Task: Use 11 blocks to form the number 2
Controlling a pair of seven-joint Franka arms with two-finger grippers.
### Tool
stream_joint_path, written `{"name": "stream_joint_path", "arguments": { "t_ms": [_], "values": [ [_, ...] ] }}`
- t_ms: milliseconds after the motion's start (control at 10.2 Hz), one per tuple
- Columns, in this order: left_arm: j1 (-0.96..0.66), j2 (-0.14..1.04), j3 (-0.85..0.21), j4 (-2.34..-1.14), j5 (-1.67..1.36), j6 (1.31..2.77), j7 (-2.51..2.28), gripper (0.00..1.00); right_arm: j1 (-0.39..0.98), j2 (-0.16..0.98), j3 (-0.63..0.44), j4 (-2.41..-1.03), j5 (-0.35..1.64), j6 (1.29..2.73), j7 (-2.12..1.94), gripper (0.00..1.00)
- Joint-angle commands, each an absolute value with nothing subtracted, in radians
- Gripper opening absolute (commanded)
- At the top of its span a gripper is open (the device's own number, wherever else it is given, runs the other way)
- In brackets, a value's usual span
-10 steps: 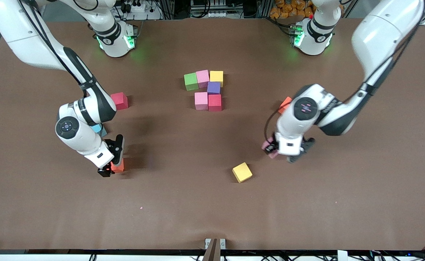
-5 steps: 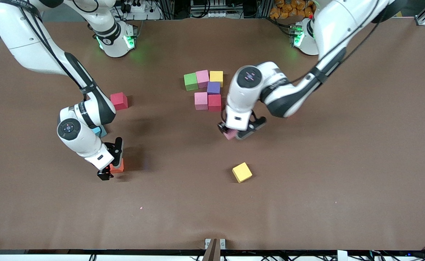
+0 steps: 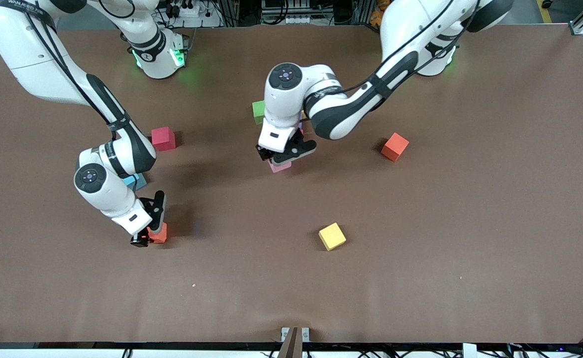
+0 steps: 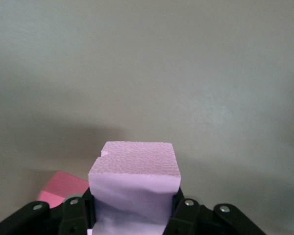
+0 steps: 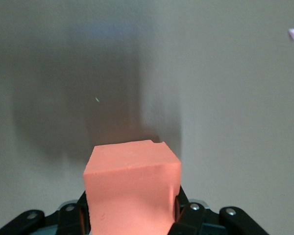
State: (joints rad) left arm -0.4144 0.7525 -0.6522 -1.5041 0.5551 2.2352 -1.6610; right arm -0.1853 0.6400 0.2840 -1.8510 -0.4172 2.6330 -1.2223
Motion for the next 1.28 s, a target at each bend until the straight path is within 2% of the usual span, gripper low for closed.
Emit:
{"name": "stream_joint_path", "arguments": {
  "t_ms": [0,197,394,590,787,1181],
  "values": [
    [-0.544,0.818,-0.556,-1.401,0.543,2.27,-1.66,0.09,-0.198,0.589,0.272,-1.859,-0.428,2.626,-1.217,0.32],
    [-0.616,0.824,-0.506,-1.401,0.543,2.302,-1.661,0.09,-0.198,0.549,0.272,-1.867,-0.422,2.6,-1.21,0.29],
    [-0.629,0.824,-0.506,-1.405,0.545,2.303,-1.643,0.09,-0.196,0.499,0.276,-1.885,-0.407,2.551,-1.207,0.26],
    [-0.65,0.837,-0.506,-1.405,0.554,2.307,-1.622,0.08,-0.193,0.457,0.279,-1.89,-0.315,2.446,-1.215,0.26],
    [-0.66,0.854,-0.506,-1.405,0.549,2.315,-1.568,0.04,-0.193,0.453,0.278,-1.891,-0.301,2.441,-1.218,0.26],
    [-0.689,0.867,-0.508,-1.405,0.548,2.321,-1.551,0.03,-0.189,0.443,0.278,-1.887,-0.307,2.442,-1.247,0.26]
  ]
}}
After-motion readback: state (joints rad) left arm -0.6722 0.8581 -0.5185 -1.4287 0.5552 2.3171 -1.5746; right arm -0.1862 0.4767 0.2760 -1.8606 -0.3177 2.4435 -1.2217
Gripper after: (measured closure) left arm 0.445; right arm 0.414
